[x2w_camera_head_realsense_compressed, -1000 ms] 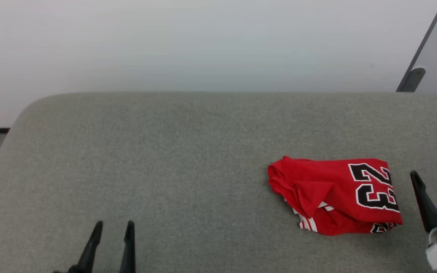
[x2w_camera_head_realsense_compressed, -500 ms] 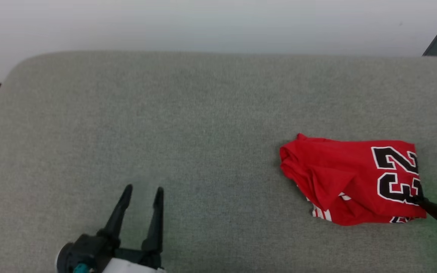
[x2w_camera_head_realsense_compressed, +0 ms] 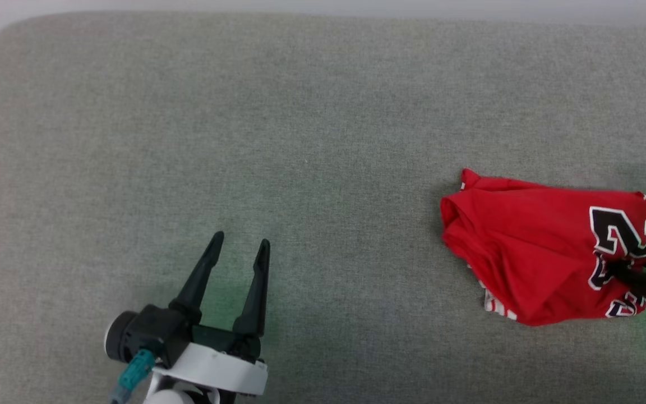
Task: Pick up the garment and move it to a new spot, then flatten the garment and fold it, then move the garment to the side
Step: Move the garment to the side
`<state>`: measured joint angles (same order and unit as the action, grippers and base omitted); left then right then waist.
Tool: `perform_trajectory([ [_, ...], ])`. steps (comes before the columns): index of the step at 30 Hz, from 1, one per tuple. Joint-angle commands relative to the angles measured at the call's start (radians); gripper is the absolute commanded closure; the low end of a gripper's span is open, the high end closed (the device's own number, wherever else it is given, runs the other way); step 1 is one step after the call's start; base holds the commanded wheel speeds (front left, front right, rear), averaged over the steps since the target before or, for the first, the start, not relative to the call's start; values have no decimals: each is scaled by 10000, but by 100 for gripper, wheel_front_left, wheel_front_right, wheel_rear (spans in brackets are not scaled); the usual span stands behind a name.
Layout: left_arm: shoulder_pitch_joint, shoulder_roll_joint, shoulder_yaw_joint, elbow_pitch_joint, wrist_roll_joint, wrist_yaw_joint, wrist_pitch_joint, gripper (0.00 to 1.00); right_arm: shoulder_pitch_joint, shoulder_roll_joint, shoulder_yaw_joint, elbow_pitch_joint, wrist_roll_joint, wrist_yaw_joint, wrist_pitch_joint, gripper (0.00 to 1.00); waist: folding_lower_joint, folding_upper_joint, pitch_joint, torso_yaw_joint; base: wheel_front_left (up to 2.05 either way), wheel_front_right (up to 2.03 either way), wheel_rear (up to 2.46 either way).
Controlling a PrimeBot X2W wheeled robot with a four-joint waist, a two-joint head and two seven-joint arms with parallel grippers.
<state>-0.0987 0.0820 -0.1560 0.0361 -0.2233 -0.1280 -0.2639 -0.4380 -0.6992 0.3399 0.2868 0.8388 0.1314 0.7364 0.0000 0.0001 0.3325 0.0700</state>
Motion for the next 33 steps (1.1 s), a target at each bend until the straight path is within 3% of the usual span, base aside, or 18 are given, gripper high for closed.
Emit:
perform_trajectory([
  [1,-204,88,-54,28,65,-39,2,0,276,574,417,349,118,-17,-127,94,0,-1,124,-9,0,0,0],
  [2,-272,103,-78,59,80,-39,2,0,244,605,411,352,158,-17,-341,100,0,-1,134,-72,0,0,0],
  [6,-585,262,-196,98,79,-39,0,0,148,578,92,445,406,-24,-1362,100,0,-1,161,-522,0,0,0],
  [10,-1123,572,-525,68,159,-39,0,0,50,156,-429,676,570,-51,-2358,100,0,-1,370,-1223,0,0,0],
  [18,-3298,1432,-1709,95,423,-39,2,0,-420,-485,-1393,1199,1052,-17,-4071,100,0,-1,1276,-2740,0,0,0],
  [25,-5932,2121,-2930,426,452,-37,2,0,-1837,-650,-1819,3044,526,-17,-5343,100,0,-1,2268,-3557,0,0,0],
  [33,-8094,2513,-3768,680,205,-31,2,0,-3828,-519,-1930,5535,-369,-17,-6720,100,0,-1,3080,-3716,0,0,0],
])
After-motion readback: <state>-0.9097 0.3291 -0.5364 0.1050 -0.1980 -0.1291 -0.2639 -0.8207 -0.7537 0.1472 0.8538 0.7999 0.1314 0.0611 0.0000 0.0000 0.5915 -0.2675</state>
